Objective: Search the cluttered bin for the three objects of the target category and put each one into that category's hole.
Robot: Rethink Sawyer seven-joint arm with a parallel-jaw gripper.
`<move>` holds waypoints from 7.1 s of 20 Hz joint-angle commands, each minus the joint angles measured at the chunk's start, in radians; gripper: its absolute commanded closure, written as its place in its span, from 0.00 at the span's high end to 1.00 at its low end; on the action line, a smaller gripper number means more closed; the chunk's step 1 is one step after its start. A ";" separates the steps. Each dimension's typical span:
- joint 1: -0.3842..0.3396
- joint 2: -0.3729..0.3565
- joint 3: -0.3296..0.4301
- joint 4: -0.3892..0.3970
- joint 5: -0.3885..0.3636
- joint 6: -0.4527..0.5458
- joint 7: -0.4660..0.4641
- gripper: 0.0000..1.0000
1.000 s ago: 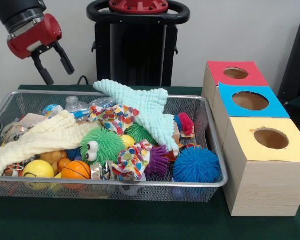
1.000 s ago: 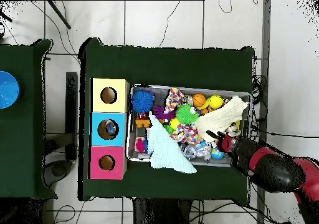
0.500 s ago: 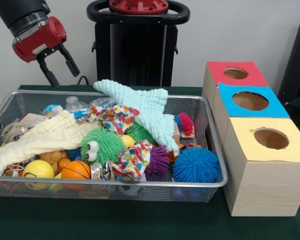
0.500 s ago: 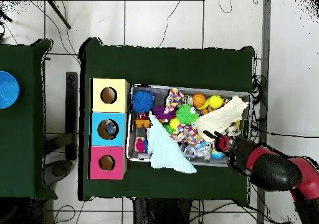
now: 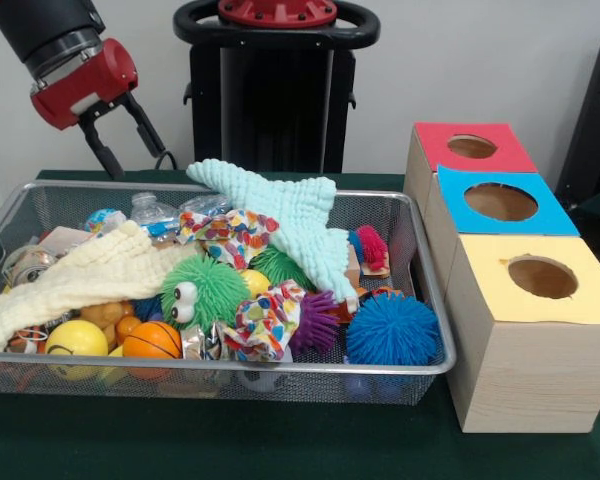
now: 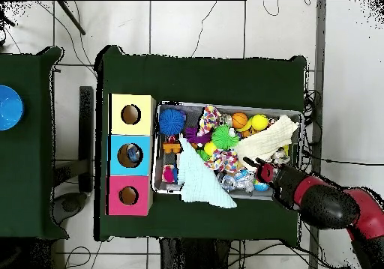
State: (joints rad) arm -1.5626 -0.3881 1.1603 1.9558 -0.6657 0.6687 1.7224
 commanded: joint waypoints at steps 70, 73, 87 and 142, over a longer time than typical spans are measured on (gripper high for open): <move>-0.095 0.216 -0.089 -0.123 -0.146 0.043 -0.350 1.00; -0.101 0.224 -0.091 -0.126 -0.147 0.048 -0.358 1.00; -0.116 0.243 -0.100 -0.151 -0.143 0.079 -0.417 1.00; -0.093 0.312 -0.141 -0.221 -0.152 0.042 -0.537 1.00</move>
State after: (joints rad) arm -1.6845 -0.0848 1.0724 1.8793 -0.7765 0.6685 1.4759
